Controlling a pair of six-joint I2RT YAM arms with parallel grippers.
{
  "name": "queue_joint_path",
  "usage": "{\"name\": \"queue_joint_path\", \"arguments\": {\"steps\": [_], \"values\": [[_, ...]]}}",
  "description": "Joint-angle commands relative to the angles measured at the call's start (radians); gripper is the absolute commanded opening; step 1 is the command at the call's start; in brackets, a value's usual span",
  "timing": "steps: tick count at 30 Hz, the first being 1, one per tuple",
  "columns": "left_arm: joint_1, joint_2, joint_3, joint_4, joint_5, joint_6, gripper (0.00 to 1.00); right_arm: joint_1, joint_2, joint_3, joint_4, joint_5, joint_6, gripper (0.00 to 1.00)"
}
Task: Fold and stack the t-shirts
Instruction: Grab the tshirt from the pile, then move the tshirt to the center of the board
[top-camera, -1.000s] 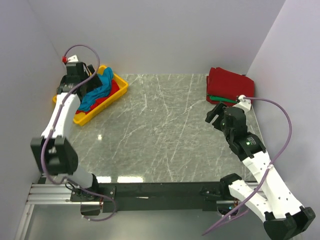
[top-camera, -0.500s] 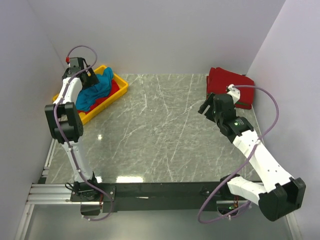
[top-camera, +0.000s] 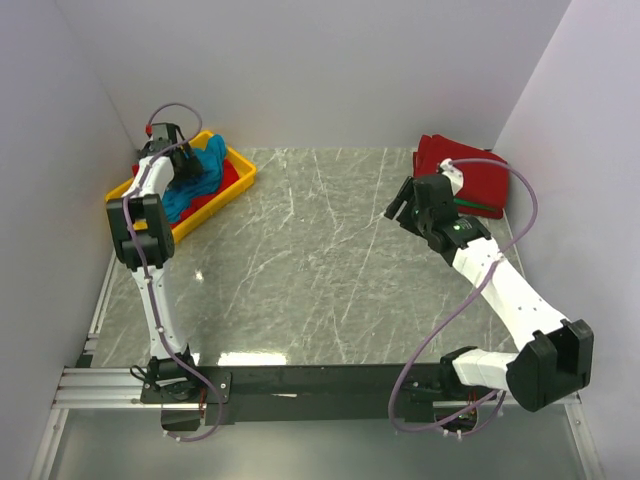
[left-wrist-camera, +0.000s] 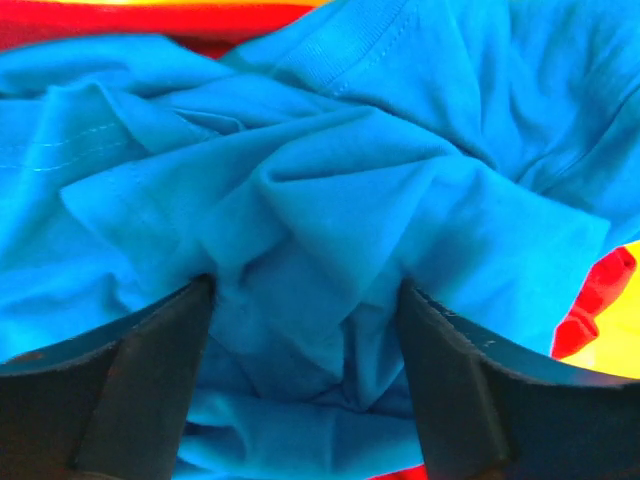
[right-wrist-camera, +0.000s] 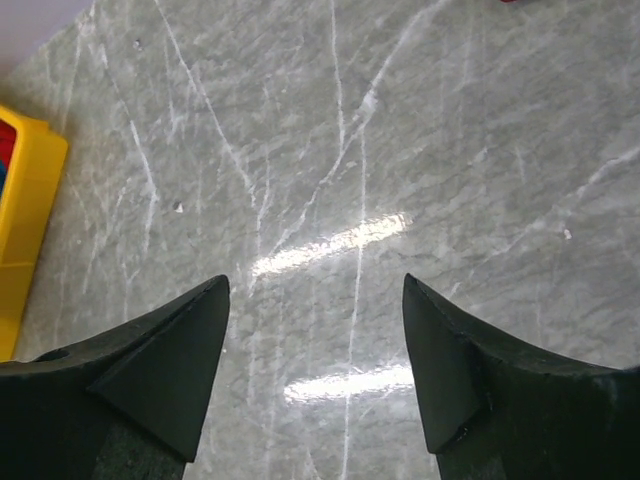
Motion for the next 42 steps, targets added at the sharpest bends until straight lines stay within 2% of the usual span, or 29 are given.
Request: {"name": "queue_joint_path", "arguments": {"steps": [1, 2, 4, 5, 7, 8, 10, 15, 19, 27, 34, 39, 42], "values": [[0.005, -0.022, 0.016, 0.041, 0.039, -0.014, 0.74, 0.0, 0.011, 0.061, 0.04, -0.019, 0.027, 0.76], [0.005, -0.03, 0.002, 0.044, 0.039, -0.012, 0.64, -0.001, 0.017, 0.061, 0.042, -0.023, 0.03, 0.76], [0.008, -0.038, 0.002, 0.041, 0.038, -0.025, 0.5, 0.0, 0.02, 0.056, 0.06, -0.042, 0.036, 0.75], [0.015, -0.039, 0.007, 0.04, 0.047, -0.029, 0.35, 0.002, 0.024, 0.053, 0.065, -0.046, 0.039, 0.74], [0.022, -0.048, 0.012, 0.034, 0.067, -0.049, 0.2, 0.0, 0.031, 0.048, 0.077, -0.063, 0.048, 0.74], [0.026, -0.056, 0.009, 0.031, 0.07, -0.052, 0.09, 0.002, 0.033, 0.048, 0.079, -0.068, 0.051, 0.73], [0.028, -0.084, 0.005, 0.031, 0.081, -0.061, 0.01, 0.003, 0.036, 0.05, 0.08, -0.077, 0.054, 0.72], [0.035, -0.177, -0.021, 0.046, 0.123, -0.089, 0.0, 0.005, 0.03, 0.041, 0.086, -0.086, 0.054, 0.71], [0.035, -0.252, -0.056, 0.084, 0.246, -0.112, 0.0, 0.005, 0.019, 0.007, 0.105, -0.103, 0.051, 0.71], [0.031, -0.458, -0.122, 0.139, 0.364, -0.153, 0.0, 0.005, 0.016, -0.011, 0.117, -0.137, 0.027, 0.7], [-0.02, -0.688, -0.286, 0.264, 0.478, -0.269, 0.0, 0.008, -0.045, -0.065, 0.14, -0.165, 0.019, 0.7], [-0.107, -0.797, -0.252, 0.287, 0.539, -0.276, 0.0, 0.009, -0.111, -0.126, 0.143, -0.171, 0.016, 0.7], [-0.162, -0.812, -0.159, 0.29, 0.588, -0.293, 0.0, 0.009, -0.174, -0.175, 0.142, -0.165, 0.009, 0.7]]}}
